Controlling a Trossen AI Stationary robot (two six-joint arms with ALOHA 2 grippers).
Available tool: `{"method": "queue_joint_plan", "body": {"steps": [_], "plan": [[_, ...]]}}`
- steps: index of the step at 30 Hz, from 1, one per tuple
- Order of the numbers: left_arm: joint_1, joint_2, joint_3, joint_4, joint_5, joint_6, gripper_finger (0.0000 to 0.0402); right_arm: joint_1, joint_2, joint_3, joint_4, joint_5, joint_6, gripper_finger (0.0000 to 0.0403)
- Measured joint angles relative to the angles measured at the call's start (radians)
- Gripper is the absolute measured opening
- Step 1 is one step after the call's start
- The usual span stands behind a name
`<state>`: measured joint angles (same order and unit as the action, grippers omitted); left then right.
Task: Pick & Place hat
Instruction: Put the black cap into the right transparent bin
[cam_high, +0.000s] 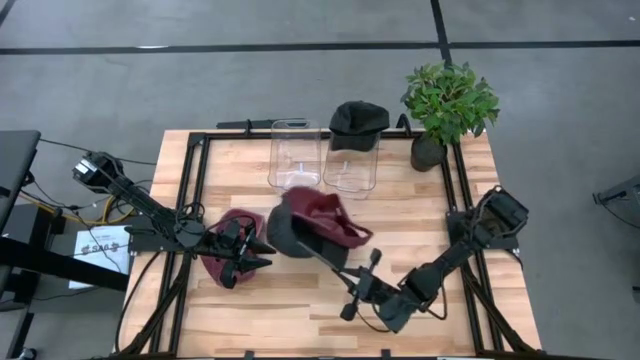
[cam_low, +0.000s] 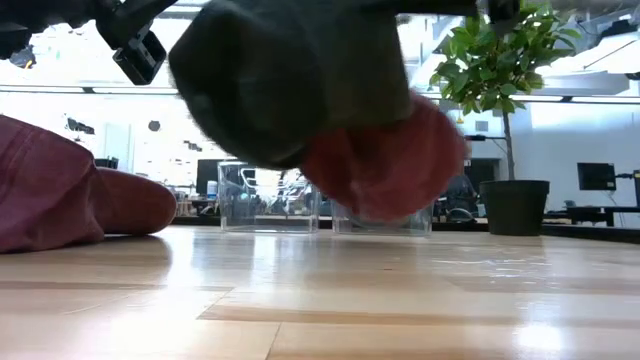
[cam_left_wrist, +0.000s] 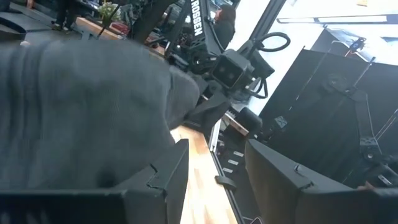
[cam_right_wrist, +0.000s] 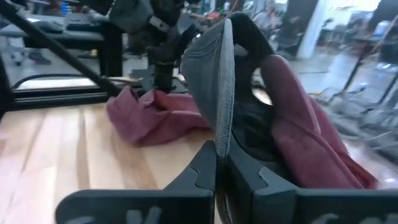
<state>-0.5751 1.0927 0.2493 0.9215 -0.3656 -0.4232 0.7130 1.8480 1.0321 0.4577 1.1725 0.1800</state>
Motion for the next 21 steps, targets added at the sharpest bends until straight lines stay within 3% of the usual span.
{"method": "queue_joint_plan", "body": {"steps": [3, 7, 12, 17, 21], "plan": [[0.000, 0.000, 0.000, 0.000, 0.000, 0.000, 0.0156, 0.014, -0.006, 0.000, 0.010, -0.002, -0.005, 0.0003], [0.000, 0.000, 0.000, 0.000, 0.000, 0.000, 0.0156, 0.005, -0.026, 0.000, 0.033, -0.107, 0.010, 0.0003], [0.000, 0.000, 0.000, 0.001, 0.000, 0.000, 0.0156, -0.021, -0.029, 0.000, 0.095, -0.100, 0.028, 0.0003], [0.000, 0.000, 0.000, 0.001, 0.000, 0.000, 0.0156, -0.084, -0.030, -0.013, 0.098, -0.111, 0.189, 0.0004], [0.000, 0.000, 0.000, 0.001, 0.000, 0.000, 0.0156, -0.135, -0.028, -0.059, 0.093, -0.251, 0.381, 0.0003]]}}
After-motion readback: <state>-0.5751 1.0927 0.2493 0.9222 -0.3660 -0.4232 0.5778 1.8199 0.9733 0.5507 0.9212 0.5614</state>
